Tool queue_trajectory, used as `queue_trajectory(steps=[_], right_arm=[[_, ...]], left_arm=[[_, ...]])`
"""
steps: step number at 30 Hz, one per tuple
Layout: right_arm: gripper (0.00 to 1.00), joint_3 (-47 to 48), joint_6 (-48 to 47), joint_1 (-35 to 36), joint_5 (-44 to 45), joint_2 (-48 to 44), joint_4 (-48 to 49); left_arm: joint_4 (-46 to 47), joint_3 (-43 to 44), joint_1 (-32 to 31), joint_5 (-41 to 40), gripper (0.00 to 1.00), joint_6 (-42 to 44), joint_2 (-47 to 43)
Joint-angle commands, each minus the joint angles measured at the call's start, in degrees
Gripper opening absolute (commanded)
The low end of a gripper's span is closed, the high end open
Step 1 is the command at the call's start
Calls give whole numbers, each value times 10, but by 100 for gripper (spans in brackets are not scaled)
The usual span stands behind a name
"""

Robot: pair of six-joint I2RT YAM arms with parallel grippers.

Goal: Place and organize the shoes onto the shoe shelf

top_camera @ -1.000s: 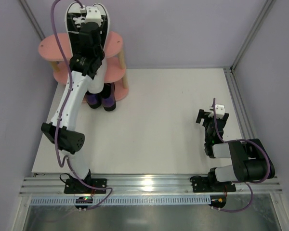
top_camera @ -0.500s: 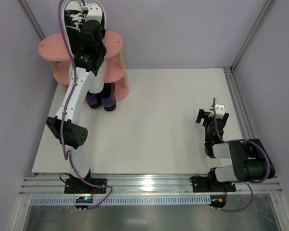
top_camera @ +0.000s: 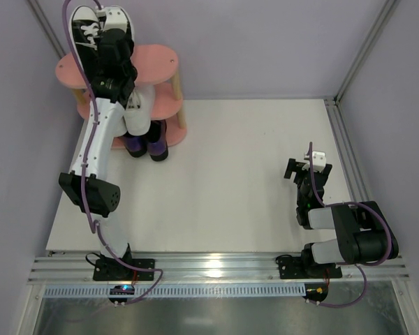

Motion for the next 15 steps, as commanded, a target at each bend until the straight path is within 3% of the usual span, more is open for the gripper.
queue_trajectory(steps=[1,15], right_arm=[[97,8,12,-1,-5,-7,43],[97,8,12,-1,-5,-7,43]], left_arm=[[76,10,10,22,0,-19,-63],[35,-51,11,77,0,-82,-89]])
